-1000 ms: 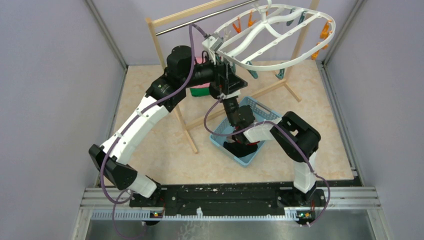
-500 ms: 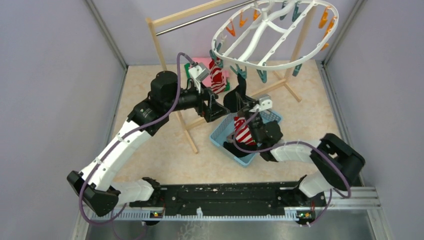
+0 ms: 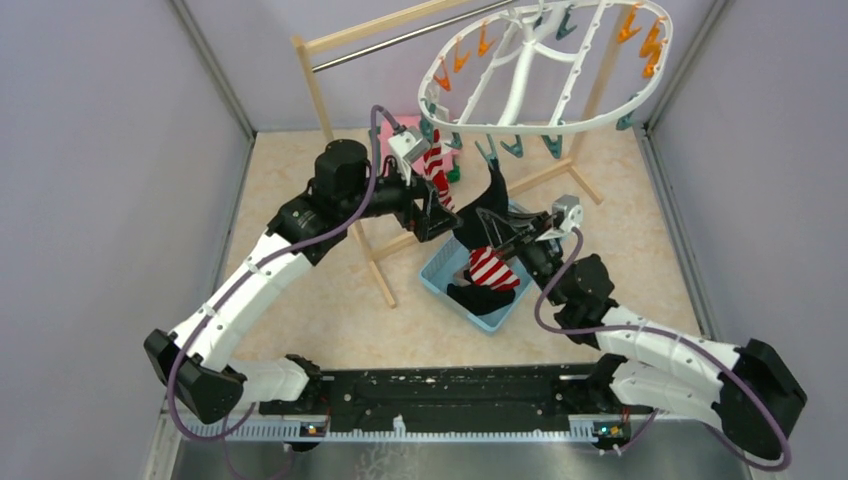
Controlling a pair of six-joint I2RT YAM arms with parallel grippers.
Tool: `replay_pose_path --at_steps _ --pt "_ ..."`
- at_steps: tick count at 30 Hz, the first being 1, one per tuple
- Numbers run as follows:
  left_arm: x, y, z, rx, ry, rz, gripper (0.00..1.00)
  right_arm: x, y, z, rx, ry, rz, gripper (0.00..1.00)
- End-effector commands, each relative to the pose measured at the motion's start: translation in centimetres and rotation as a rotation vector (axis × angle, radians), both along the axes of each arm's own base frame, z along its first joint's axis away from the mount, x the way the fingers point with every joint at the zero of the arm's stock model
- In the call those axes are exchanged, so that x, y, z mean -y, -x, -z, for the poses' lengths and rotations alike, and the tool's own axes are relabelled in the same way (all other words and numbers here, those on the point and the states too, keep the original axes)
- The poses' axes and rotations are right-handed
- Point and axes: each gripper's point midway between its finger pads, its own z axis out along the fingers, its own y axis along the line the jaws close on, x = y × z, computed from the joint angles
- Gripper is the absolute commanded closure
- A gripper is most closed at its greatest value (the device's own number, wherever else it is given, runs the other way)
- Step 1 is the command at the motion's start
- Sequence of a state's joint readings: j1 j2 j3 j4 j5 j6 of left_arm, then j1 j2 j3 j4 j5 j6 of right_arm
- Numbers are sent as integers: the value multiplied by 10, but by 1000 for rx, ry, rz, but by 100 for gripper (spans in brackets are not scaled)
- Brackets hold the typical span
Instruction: Remove the socks clipped to the hanger
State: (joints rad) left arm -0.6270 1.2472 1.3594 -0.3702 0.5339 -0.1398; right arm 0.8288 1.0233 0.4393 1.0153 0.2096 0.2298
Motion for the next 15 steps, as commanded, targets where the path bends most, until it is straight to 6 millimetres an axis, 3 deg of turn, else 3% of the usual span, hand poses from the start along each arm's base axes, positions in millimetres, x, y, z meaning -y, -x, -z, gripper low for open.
replay_pose_path --at_steps 1,6,15 --pt "0 7 4 37 -23 64 1 -17 35 -20 -55 -12 -231 100" --pt "7 22 28 -2 -60 191 5 -18 61 -29 -86 -73 -360 100" --pt "19 44 38 -40 -46 362 24 -17 69 -35 -134 -140 -418 100"
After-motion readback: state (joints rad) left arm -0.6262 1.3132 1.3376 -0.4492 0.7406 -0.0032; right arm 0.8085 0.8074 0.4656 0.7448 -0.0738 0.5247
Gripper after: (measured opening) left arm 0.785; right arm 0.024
